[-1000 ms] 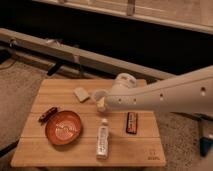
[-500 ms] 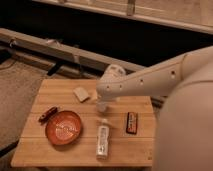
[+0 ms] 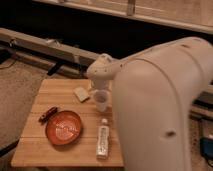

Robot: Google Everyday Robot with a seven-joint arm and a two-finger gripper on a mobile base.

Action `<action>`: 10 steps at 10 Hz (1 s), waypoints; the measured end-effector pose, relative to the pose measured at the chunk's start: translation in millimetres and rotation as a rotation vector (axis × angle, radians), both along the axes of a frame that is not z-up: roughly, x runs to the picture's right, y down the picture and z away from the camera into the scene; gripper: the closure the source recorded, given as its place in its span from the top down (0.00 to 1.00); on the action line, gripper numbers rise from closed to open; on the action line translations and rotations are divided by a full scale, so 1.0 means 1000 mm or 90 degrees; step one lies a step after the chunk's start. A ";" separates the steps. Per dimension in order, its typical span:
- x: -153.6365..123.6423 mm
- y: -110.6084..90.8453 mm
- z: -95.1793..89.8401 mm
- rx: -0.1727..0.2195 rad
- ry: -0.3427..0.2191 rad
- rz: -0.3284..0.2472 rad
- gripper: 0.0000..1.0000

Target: Place the ceramic cup in the ceramic bowl

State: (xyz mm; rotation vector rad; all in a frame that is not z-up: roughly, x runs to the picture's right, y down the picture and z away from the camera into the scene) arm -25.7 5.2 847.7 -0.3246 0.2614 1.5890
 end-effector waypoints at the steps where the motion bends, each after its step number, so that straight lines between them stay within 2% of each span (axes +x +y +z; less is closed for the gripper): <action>1: 0.002 -0.007 0.013 -0.005 0.005 -0.001 0.80; 3: 0.005 -0.014 0.031 -0.012 0.012 -0.003 0.80; 5: 0.006 -0.014 0.031 -0.011 0.014 -0.004 0.80; 7: 0.007 -0.019 0.024 0.000 0.012 0.000 0.80; 10: 0.016 -0.024 0.000 0.018 0.001 0.008 0.80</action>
